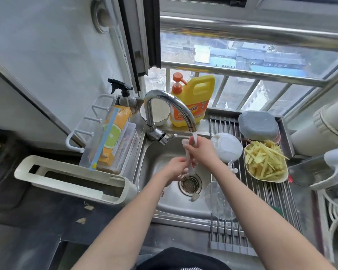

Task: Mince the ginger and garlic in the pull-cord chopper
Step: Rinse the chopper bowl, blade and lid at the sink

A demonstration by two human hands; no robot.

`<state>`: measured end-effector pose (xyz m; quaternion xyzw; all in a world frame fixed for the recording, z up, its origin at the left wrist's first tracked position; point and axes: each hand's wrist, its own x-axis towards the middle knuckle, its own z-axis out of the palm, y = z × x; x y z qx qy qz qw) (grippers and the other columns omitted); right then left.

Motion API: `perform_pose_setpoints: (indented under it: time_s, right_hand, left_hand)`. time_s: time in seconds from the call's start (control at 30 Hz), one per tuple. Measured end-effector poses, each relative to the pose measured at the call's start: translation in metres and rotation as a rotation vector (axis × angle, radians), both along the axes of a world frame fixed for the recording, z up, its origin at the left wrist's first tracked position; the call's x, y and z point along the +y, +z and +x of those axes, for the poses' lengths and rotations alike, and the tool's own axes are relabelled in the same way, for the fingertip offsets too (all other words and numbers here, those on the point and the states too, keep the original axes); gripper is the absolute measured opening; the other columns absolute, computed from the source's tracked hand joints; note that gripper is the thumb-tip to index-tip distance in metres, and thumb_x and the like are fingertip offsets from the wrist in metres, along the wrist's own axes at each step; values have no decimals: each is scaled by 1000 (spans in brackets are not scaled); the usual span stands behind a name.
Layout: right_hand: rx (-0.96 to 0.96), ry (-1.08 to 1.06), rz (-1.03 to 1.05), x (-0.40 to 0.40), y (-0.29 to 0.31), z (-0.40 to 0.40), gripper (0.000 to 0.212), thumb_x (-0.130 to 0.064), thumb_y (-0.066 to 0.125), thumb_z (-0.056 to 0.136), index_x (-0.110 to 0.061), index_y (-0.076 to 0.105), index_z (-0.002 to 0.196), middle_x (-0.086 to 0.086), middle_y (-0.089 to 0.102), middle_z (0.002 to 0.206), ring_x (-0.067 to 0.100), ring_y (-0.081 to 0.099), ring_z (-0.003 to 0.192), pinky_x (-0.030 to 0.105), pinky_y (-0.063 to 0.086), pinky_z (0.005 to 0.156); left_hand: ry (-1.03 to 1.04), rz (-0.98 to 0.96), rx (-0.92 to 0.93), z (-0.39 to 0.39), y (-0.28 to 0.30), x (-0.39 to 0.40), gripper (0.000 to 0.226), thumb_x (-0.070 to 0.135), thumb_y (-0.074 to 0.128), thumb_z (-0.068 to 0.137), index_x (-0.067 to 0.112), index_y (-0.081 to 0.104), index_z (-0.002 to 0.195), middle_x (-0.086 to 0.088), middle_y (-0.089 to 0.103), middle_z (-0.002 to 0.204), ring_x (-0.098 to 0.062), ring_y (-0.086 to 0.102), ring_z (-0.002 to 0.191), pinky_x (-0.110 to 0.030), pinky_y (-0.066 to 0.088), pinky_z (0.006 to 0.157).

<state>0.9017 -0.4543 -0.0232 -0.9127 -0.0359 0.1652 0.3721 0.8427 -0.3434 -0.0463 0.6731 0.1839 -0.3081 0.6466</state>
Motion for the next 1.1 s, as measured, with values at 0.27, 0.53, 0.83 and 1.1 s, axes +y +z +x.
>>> perform_pose_setpoints:
  time_s: [0.27, 0.53, 0.83, 1.1]
  right_hand:
    - [58, -96, 282, -31, 21, 0, 18, -27, 54, 94, -14, 56, 82, 13, 69, 80, 27, 67, 70, 37, 59, 64]
    - [-39, -767, 507, -138, 20, -38, 15, -6, 59, 92, -9, 49, 103, 16, 65, 90, 27, 71, 72, 32, 60, 59]
    - [-67, -1052, -24, -176, -32, -99, 10, -11, 61, 88, -7, 53, 84, 14, 62, 85, 29, 58, 70, 33, 46, 58]
    - [-103, -705, -366, -160, -28, -98, 11, -19, 59, 89, -14, 57, 99, 11, 58, 104, 29, 54, 96, 37, 47, 76]
  left_hand:
    - [201, -125, -145, 20, 2, -13, 9, 19, 68, 87, 11, 65, 85, -4, 65, 79, -14, 61, 72, -20, 55, 62]
    - [-209, 180, 81, 16, -9, -34, 50, 39, 69, 83, 12, 53, 122, -6, 55, 123, -21, 56, 103, -31, 53, 71]
    - [-350, 83, 351, -10, -38, -83, 113, 53, 81, 65, 8, 19, 148, -12, 25, 154, -35, 38, 133, -53, 44, 95]
    - [-258, 48, 245, 0, -26, -53, 56, 37, 86, 64, 10, 58, 105, -6, 58, 115, -24, 59, 101, -47, 53, 86]
